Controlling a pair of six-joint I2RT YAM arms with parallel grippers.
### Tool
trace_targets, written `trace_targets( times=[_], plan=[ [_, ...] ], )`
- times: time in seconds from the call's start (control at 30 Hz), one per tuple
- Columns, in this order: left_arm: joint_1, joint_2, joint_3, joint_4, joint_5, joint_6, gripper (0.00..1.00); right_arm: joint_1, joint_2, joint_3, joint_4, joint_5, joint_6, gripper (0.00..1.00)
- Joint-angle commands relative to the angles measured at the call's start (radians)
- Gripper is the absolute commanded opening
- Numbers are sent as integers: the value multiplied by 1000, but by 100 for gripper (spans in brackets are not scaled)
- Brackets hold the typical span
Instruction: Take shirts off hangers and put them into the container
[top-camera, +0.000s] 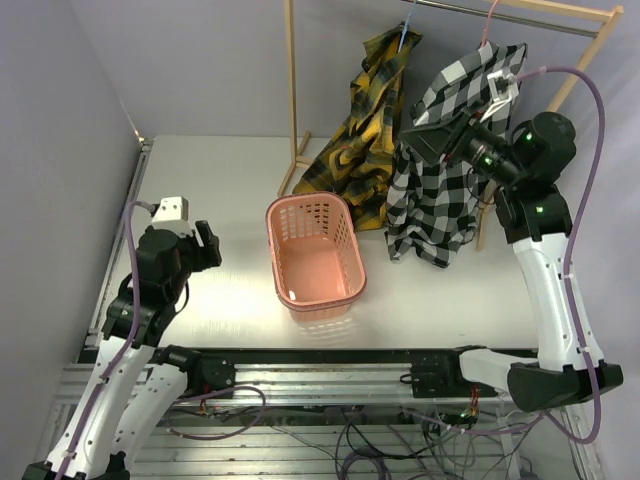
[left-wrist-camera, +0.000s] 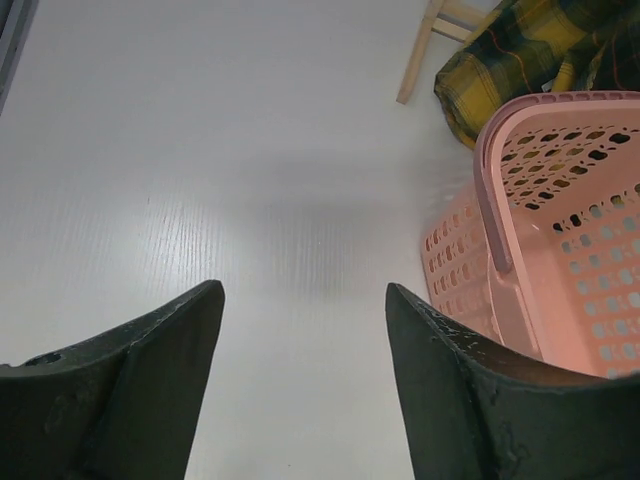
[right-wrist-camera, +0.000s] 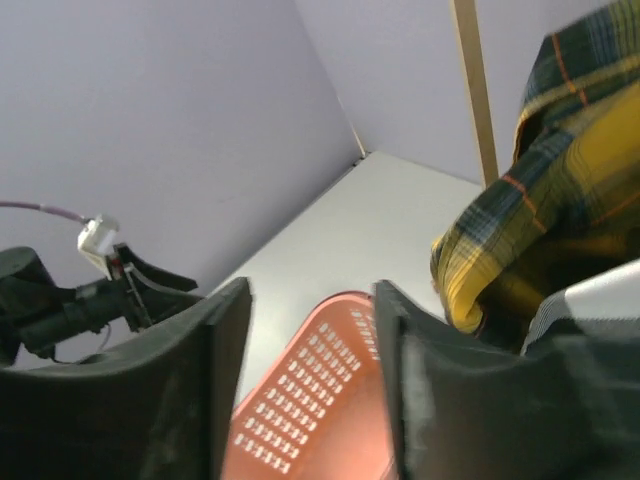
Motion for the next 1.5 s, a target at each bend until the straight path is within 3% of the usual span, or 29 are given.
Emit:
trace_targets(
  times=[0.0, 0.07, 0.17, 0.3, 0.4, 0.5, 0.6, 0.9, 1.13, 1.3, 1.47],
  plan=[
    [0, -16, 17, 1, 29, 17, 76, 10, 19, 88, 6, -17, -26, 61],
    [-1, -10, 18, -1, 27, 15, 76, 10, 18, 98, 55, -24, -15, 67],
    [-1, 0, 20, -2, 33, 17, 75, 11, 30, 120, 107, -29, 7, 67],
    [0, 6, 21, -3, 32, 17, 73, 26, 131, 282, -28, 8, -20, 61],
    [-1, 2, 17, 1, 33, 18, 73, 109, 263, 484, -222, 173, -118, 55],
    [0, 8, 17, 0, 30, 15, 72, 268, 441, 797, -447, 517, -250, 55],
    [-1, 18, 20, -4, 35, 17, 70, 312, 614, 1030, -562, 685, -269, 55],
    [-1, 1, 18, -11, 16, 13, 69, 399, 582, 824, -389, 947, -280, 49],
    [-1, 25, 21, -8, 28, 18, 69, 430, 562, 836, -433, 1030, -298, 52],
    [-1, 26, 19, -8, 31, 17, 69, 432, 494, 739, -437, 1159, -279, 52],
    [-1, 28, 18, -5, 34, 18, 69, 428, 487, 723, -468, 1149, -276, 54]
  ],
)
